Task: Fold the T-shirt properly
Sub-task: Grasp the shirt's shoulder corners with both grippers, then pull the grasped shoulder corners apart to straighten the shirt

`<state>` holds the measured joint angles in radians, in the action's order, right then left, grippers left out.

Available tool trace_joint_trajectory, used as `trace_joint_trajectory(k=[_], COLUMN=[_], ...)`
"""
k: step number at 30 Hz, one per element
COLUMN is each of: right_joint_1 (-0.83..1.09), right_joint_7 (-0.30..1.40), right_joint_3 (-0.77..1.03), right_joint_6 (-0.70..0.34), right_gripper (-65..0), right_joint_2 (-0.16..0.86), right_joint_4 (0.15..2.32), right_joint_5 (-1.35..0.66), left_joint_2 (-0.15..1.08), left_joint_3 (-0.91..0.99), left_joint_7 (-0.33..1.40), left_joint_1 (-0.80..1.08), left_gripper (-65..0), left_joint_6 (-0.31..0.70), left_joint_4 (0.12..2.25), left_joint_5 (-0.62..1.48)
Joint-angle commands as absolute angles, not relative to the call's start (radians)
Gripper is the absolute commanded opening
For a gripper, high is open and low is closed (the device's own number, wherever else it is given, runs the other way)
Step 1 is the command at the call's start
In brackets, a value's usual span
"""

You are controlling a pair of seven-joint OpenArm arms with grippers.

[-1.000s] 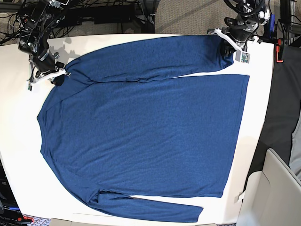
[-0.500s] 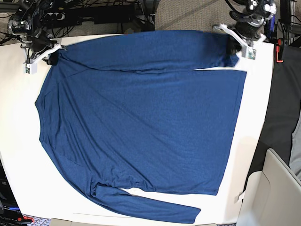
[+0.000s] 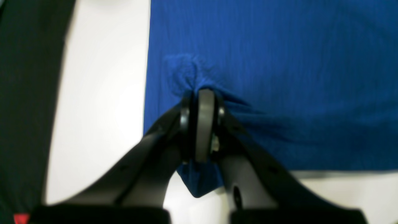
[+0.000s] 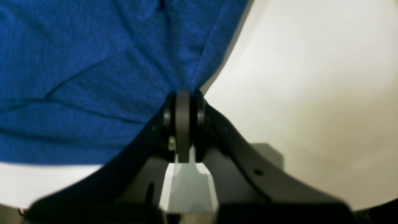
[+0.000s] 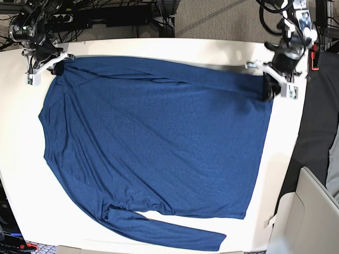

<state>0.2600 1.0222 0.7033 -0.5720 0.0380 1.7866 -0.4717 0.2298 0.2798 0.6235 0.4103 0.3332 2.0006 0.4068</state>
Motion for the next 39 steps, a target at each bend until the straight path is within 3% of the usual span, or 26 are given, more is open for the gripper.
trace_joint_trajectory(k=[1, 12, 25, 27, 34, 39], right_joint_1=[0.254, 0.209, 0.203, 0.203, 0.203, 0.203], right_joint_7=[1.010, 1.006, 1.004, 1.004, 1.004, 1.004], right_joint_3=[0.708, 0.708, 0.710, 0.710, 0.710, 0.710], right_joint_6=[-0.575, -0.575, -0.575, -0.575, -0.575, -0.575], right_gripper=[-64.8, -64.8, -64.8, -64.8, -64.8, -64.8], right_joint_2=[0.042, 0.038, 0.016, 0.016, 0.016, 0.016], right_joint_4=[1.802, 1.799, 1.799, 1.799, 1.799, 1.801], right_joint_5=[-0.487, -0.573, -0.596, -0.602, -0.602, -0.602], left_joint_2=[0.240, 0.236, 0.234, 0.234, 0.236, 0.236], left_joint_3=[0.286, 0.278, 0.280, 0.283, 0.286, 0.295], left_joint_7=[0.595, 0.685, 0.694, 0.696, 0.759, 0.786], left_joint_1=[0.398, 0.213, 0.182, 0.183, 0.216, 0.272], left_gripper=[-65.0, -65.0, -64.4, -60.5, -34.7, -25.9], left_joint_6=[0.332, 0.332, 0.332, 0.331, 0.331, 0.331], left_joint_4=[2.018, 1.945, 1.707, 1.695, 1.735, 1.788], left_joint_5=[0.414, 0.412, 0.412, 0.412, 0.412, 0.412])
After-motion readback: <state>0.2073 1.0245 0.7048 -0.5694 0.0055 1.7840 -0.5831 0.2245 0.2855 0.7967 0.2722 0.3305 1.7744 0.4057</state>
